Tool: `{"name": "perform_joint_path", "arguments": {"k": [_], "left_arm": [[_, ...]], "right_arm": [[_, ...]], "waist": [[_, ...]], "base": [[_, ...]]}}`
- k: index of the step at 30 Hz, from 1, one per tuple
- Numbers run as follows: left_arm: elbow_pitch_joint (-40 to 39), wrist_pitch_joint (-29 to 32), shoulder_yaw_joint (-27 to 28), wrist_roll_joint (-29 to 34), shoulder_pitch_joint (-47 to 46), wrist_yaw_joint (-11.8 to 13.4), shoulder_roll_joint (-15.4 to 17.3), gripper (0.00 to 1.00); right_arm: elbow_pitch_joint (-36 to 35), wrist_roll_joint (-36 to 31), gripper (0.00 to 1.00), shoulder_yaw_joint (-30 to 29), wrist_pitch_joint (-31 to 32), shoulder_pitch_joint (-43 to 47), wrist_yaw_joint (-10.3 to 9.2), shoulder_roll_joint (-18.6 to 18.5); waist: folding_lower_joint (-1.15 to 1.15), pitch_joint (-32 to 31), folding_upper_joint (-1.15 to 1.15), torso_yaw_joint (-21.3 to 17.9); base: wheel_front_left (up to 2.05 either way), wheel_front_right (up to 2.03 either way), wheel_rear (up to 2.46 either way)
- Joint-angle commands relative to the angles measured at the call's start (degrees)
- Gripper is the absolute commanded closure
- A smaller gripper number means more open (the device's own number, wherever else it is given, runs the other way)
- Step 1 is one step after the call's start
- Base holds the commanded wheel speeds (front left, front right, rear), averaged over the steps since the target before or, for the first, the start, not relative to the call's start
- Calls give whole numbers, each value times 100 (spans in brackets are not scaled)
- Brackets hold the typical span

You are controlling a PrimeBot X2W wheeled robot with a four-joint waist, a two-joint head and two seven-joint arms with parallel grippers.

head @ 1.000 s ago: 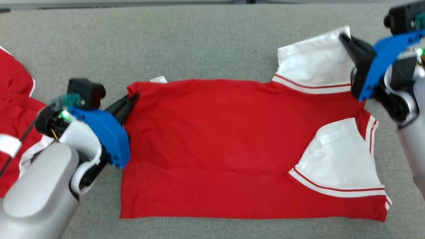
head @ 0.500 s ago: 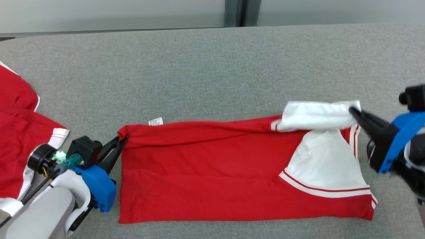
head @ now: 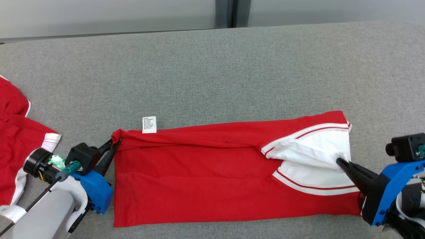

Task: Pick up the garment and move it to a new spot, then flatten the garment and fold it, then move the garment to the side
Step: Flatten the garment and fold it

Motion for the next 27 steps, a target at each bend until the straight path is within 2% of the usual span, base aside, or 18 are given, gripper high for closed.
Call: {"name": "perform_joint_path", "arguments": {"k": [1, 2, 3, 4, 6, 10, 14, 17, 19, 27], "left_arm": [[56, -65, 32, -52, 53, 81, -37, 0], [92, -100, 86, -121, 104, 115, -75, 0], [109, -128, 158, -197, 164, 153, -120, 0], [113, -164, 233, -273, 226, 207, -155, 0], [111, -201, 329, -371, 301, 263, -200, 0], [-32, -276, 780, -730, 643, 475, -385, 0], [-629, -289, 1619, -905, 1108, 774, -693, 0], [-1118, -291, 2227, -708, 1509, 916, -924, 0], [-1318, -291, 2503, -527, 1731, 924, -1095, 0], [-1442, -293, 3116, 122, 2029, 899, -1593, 0]], "right_arm": [[-58, -68, 100, -70, 73, 147, 0, 74], [-80, -88, 97, -85, 121, 223, 0, 119], [-92, -101, 61, -109, 170, 291, 0, 155], [-98, -110, 4, -131, 239, 365, 0, 191], [-92, -143, 0, -162, 311, 444, 0, 229], [-152, -355, 0, -342, 390, 667, 0, 362], [-201, -446, 0, -533, 226, 862, 0, 555], [-206, -596, 0, -731, -5, 888, 0, 665], [-130, -728, 0, -866, -126, 864, 0, 736], [520, -1268, 0, -1287, -367, 362, 0, 1067]], "waist": [[0, -38, 0, -7], [0, -61, 0, -8], [0, -93, 0, -9], [0, -126, 0, -10], [0, -168, 0, -6], [0, -337, 0, 34], [0, -541, 0, 114], [0, -681, 0, 183], [0, -760, 0, 226], [0, -947, 0, 356]], "base": [[0, 0, 0], [0, 0, 0], [0, 0, 0], [0, 0, 0], [0, 0, 0], [0, 0, 0], [0, 0, 0], [0, 0, 0], [0, 0, 0], [0, 0, 0]]}}
